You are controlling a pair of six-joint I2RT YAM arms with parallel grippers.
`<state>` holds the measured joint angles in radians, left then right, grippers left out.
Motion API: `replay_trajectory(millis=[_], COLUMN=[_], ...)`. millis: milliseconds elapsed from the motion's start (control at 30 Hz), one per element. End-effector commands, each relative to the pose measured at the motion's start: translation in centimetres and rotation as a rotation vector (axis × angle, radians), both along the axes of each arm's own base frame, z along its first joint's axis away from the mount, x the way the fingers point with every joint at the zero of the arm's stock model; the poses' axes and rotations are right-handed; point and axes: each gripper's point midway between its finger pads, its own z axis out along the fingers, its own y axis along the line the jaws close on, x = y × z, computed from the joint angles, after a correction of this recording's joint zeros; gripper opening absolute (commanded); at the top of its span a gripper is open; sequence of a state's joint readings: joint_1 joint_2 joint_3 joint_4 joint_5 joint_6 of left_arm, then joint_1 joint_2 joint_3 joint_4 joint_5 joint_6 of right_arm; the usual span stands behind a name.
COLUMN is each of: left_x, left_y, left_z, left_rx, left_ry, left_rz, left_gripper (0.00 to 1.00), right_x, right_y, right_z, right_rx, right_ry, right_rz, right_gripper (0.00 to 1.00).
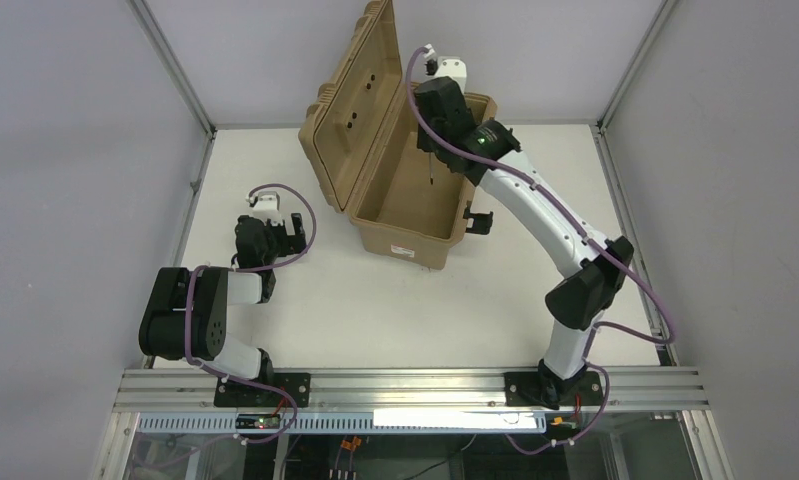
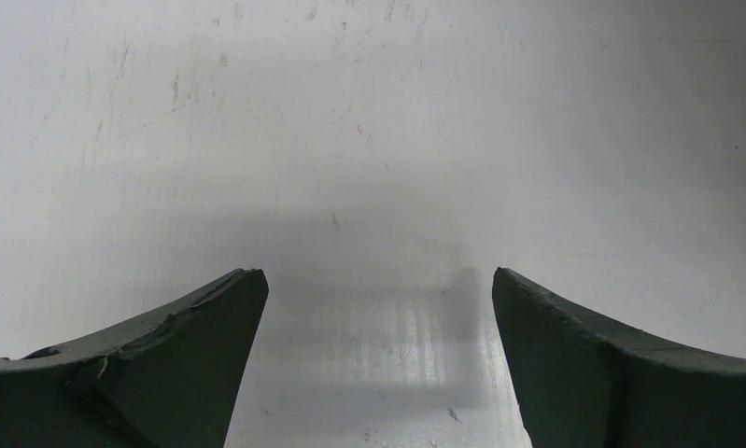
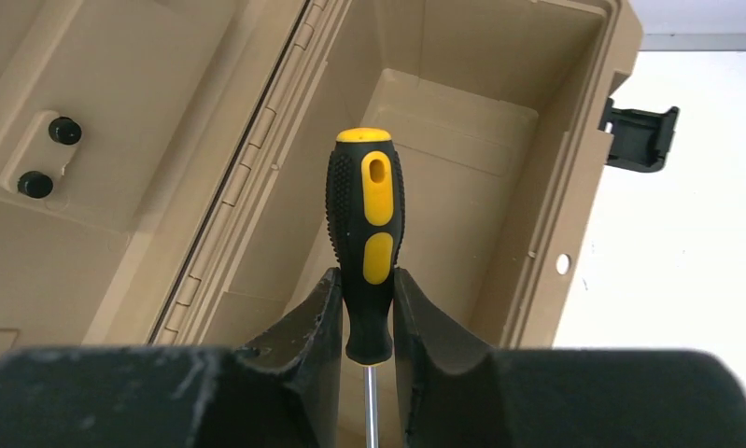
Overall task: Put the screwdriver in the bin
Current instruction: Place the screwdriver in the bin.
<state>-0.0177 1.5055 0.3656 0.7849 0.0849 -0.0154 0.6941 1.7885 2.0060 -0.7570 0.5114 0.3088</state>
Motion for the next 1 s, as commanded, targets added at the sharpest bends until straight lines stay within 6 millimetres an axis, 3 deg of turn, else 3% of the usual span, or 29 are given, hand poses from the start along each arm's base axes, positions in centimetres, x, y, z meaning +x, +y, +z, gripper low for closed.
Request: replay_trajectory(millis=[0,300,733,967], left_x=[0.6,0.6,0.6,0.6], left_y=[0.2,0.2,0.2,0.2], left_z=[1.1,1.2,1.1,1.1], left_rx=[-0.012,-0.012,-0.012,-0.012], left_ry=[-0.043,-0.044,-0.043,-0.043], left_rz=[0.003,0.003,0.002,0.003], left_gripper=[0.99,0.99,0.99,0.99], right_x=[1.6,3.7,6.2,6.1], right_y=[1.1,2.3,3.0,3.0], right_z=[2.3,-3.1,-16.6,-22.4], right_rx=[0.066,-0.009,-0.094,-0.115], right_ry=[-0.088,-0.036,0.115,0.199], right_rz=[-0.037,-0.049,-0.071,-0.076], right_gripper=[0.0,0.0,0.0,0.0])
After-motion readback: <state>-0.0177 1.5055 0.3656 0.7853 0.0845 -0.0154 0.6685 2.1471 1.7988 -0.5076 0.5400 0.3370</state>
